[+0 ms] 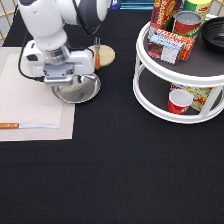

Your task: Arrange plate and fork

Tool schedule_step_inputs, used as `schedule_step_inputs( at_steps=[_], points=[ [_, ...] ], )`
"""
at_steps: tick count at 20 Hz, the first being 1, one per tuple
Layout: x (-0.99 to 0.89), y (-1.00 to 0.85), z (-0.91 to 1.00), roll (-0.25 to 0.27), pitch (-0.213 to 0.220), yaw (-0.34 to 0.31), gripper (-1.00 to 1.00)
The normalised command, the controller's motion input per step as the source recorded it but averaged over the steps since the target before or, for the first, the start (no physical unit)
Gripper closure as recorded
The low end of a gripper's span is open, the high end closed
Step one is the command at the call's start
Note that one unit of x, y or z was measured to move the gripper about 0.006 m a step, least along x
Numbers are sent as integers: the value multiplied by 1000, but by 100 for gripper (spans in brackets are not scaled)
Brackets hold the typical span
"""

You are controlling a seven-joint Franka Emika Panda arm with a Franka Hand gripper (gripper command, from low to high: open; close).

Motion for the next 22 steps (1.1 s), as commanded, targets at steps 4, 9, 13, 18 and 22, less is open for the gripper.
schedule_step_inputs(
  at_steps=[4,9,13,18,22],
  points=[
    [605,-658,117,0,72,-13,-100],
    [529,-45,130,-51,117,-10,-100],
    [261,69,29,-135,84,-9,-100],
    [98,-202,0,-174,55,0,-100],
    [159,-399,84,-207,54,3,-100]
  ],
)
